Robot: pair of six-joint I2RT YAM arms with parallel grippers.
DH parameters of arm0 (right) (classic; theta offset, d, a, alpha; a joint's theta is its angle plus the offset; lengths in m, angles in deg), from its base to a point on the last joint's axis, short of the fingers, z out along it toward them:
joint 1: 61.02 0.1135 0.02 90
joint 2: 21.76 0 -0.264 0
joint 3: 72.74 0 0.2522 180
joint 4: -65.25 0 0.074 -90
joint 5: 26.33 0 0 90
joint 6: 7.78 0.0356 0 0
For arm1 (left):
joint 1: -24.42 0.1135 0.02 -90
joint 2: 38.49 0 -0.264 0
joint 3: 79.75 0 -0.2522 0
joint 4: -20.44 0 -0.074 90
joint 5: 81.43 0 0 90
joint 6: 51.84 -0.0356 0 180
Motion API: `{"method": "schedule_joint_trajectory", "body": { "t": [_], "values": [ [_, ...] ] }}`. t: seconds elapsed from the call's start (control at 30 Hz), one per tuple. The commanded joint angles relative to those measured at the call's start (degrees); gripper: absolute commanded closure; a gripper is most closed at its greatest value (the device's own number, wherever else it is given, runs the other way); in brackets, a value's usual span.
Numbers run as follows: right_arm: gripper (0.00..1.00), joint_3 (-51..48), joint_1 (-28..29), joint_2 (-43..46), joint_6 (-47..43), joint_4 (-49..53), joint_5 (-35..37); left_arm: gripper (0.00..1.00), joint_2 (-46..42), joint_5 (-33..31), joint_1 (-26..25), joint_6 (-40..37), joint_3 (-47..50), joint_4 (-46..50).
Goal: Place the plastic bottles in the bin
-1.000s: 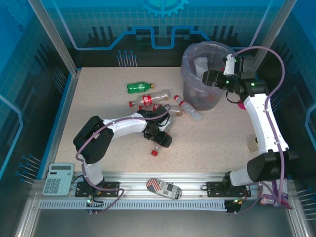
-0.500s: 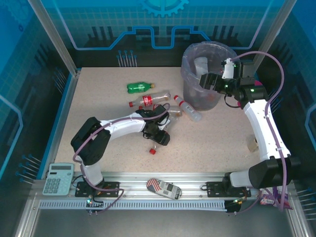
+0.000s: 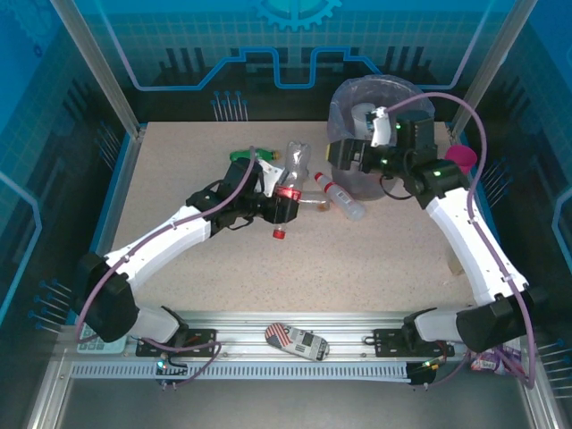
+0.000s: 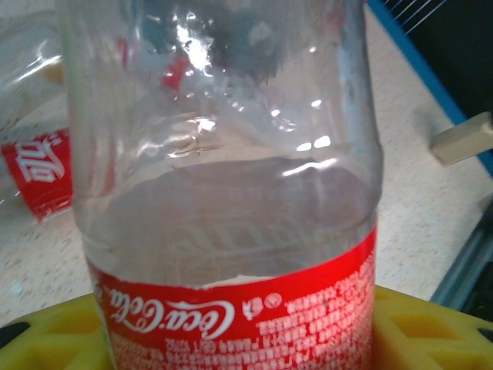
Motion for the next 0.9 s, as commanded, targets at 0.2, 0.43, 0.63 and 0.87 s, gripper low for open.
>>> {"method": "schedule_joint_trajectory", "body": {
  "t": [0.2,0.43,0.63,0.87],
  "values": [
    [0.11,-0.84,5.71,-10.28,6.57,-13.02,-3.53,0.52,-0.76,8.75,0.50,3.60,3.54,-11.84],
    [0.20,-0.70,5.76,-14.36,8.37,-16.02,-3.64,0.52,-0.20,11.54,0.53,3.26,3.40,-12.71],
    [0.39,-0.54,5.66,-14.38,7.70,-15.33,-3.26,0.51,0.97,11.69,0.50,3.30,2.36,-12.56],
    [0.45,2.12,4.62,-13.82,4.86,-13.08,-2.55,0.06,0.44,8.48,1.04,3.68,2.82,-12.16]
  ]
}}
